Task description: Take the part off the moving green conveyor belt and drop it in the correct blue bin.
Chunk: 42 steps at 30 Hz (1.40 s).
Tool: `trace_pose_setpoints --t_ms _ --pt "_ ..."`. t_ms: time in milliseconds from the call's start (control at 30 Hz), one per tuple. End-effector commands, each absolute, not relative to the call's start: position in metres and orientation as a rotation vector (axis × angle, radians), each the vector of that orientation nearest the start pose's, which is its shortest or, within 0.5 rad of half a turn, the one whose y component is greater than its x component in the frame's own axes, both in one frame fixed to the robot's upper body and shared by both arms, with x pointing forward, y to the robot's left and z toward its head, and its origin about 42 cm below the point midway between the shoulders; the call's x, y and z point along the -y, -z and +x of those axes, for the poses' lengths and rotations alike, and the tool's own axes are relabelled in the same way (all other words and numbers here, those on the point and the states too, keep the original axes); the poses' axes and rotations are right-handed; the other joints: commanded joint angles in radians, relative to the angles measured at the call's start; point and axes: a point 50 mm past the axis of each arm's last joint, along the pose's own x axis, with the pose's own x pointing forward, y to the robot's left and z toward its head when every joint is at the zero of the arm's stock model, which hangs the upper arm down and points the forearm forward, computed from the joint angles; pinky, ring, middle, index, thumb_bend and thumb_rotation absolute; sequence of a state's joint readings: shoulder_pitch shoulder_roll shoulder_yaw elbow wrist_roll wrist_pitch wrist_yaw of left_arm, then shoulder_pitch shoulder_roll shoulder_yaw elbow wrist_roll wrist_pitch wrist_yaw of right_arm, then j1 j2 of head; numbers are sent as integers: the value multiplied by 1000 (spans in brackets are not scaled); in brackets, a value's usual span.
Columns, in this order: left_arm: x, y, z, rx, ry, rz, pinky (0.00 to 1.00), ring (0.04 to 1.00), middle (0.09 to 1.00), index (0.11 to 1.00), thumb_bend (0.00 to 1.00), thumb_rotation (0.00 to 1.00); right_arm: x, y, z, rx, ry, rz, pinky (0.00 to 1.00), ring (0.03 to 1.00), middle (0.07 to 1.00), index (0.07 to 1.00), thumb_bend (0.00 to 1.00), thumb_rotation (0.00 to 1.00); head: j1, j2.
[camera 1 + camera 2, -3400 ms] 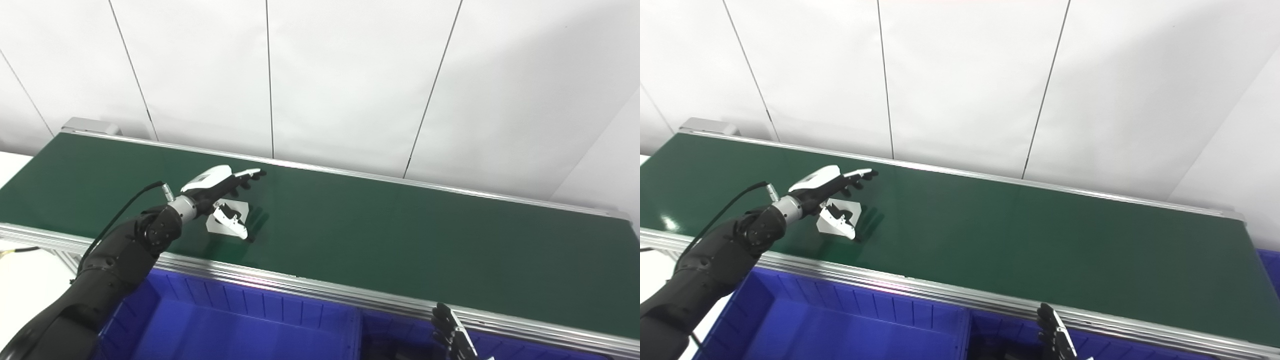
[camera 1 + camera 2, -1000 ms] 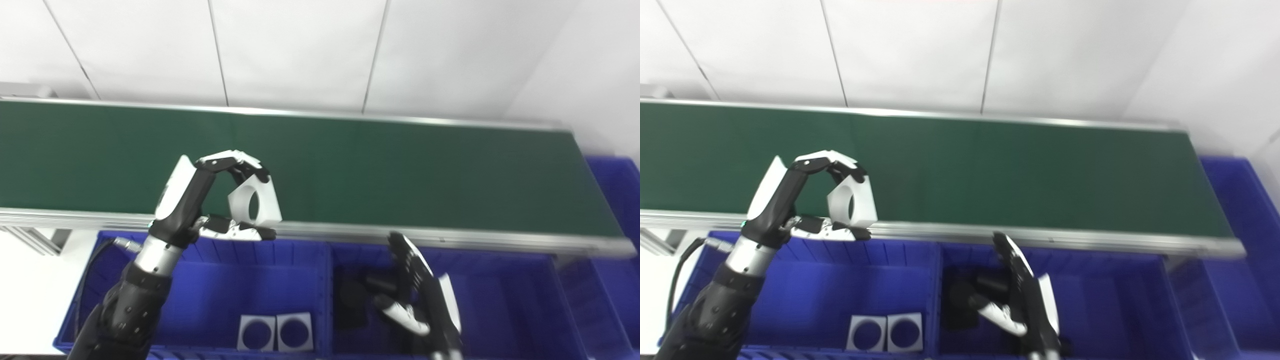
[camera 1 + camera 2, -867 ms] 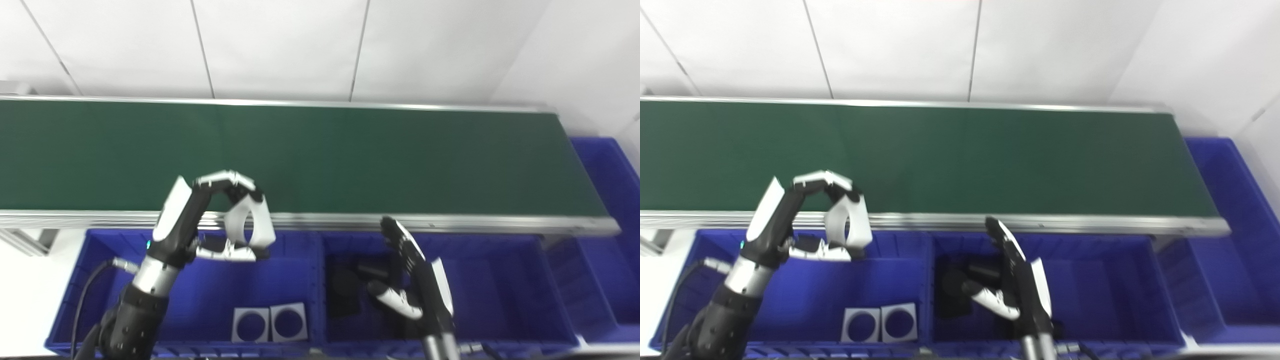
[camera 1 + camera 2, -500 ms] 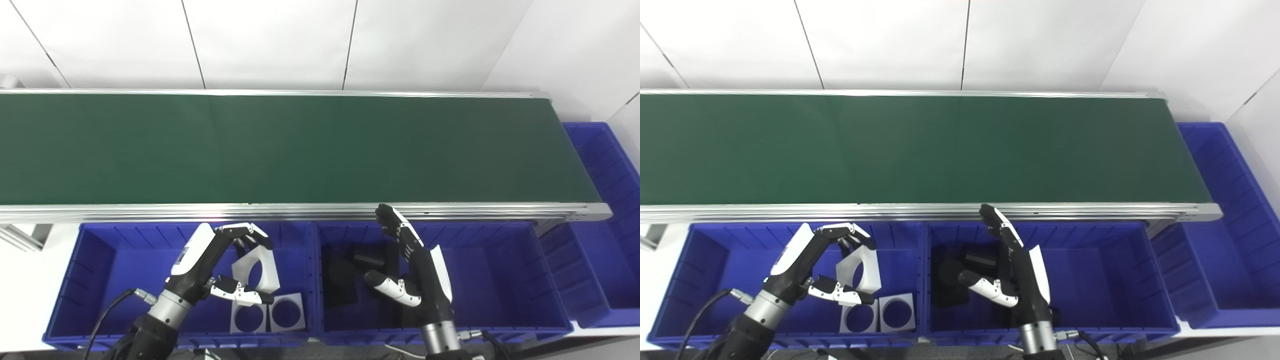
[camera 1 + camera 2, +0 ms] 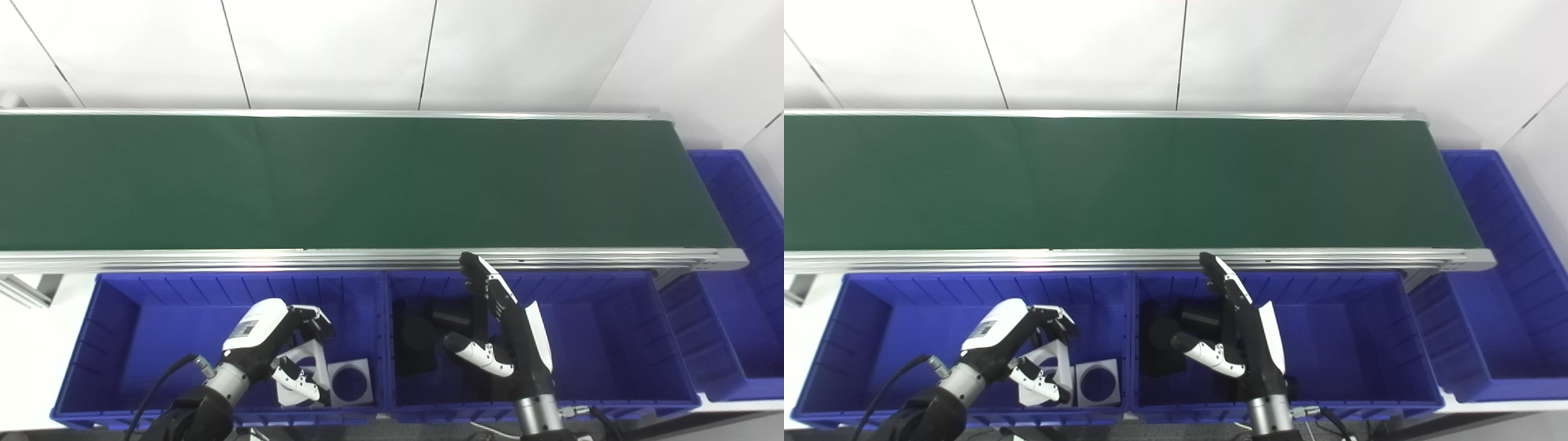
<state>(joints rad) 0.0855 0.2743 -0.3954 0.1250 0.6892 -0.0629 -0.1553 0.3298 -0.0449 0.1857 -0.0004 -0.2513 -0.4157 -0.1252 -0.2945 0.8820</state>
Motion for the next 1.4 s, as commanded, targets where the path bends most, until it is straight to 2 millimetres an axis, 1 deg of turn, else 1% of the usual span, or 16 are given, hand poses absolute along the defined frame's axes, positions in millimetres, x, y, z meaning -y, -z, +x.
trace_pose_setpoints --t_ms 0,67,100,133,167,233,267,300,367,400,467,633,800,933,1167,1367 --pt "-205 -37 232 -119 589 928 637 750 899 937 759 279 187 -63 165 175 -67 -208 813 848 864 874 904 667 2 0" --pt "-207 -38 231 -109 566 864 636 776 926 954 816 335 187 -63 165 178 -65 -209 806 843 862 874 904 668 1 -1" --pt "-209 -39 230 -101 543 812 551 706 940 967 825 367 186 -63 165 180 -63 -209 799 839 860 873 903 669 1 -1" --pt "-210 -40 229 -97 527 777 432 579 943 973 837 413 186 -63 165 181 -61 -210 794 839 859 871 902 667 0 -1" --pt "-212 -42 228 -93 502 712 410 556 944 974 839 421 185 -63 166 177 -61 -206 794 839 859 871 902 667 0 -1" --pt "-216 -46 226 -77 482 619 364 497 938 984 850 493 185 -63 166 169 -61 -204 799 843 859 874 909 665 1 -3" --pt "-217 -47 225 -66 480 585 470 608 932 984 868 573 185 -63 166 166 -61 -205 799 845 858 873 910 668 1 -3" --pt "-219 -48 224 -57 486 539 507 645 930 985 874 601 184 -63 166 167 -62 -205 799 846 857 873 910 669 1 -3" --pt "-220 -48 221 -26 495 454 724 829 929 968 890 636 184 -62 166 161 -67 -199 800 850 858 874 905 663 4 -4" --pt "-218 -48 219 3 504 387 778 862 925 962 891 638 184 -62 166 158 -71 -202 808 855 859 876 909 663 4 -4" --pt "-216 -47 216 44 508 288 843 895 929 954 902 636 185 -61 165 152 -76 -209 799 847 852 877 912 672 10 -7" --pt "-201 -48 199 149 465 87 840 879 917 931 891 654 186 -62 162 125 -87 -227 794 847 857 880 912 683 21 -14" --pt "-194 -48 187 145 429 61 813 854 898 926 899 677 189 -61 160 102 -103 -223 810 855 862 882 905 668 38 -20" --pt "-195 -47 190 144 398 54 808 839 879 905 881 648 189 -60 160 86 -109 -216 806 864 869 881 911 651 41 -26" --pt "-196 -45 195 140 405 70 823 853 891 912 853 603 188 -59 159 56 -117 -223 807 845 851 890 917 638 42 -33" --pt "-197 -45 195 138 389 78 809 843 884 905 858 614 188 -59 160 54 -117 -224 814 854 856 894 911 635 48 -36"
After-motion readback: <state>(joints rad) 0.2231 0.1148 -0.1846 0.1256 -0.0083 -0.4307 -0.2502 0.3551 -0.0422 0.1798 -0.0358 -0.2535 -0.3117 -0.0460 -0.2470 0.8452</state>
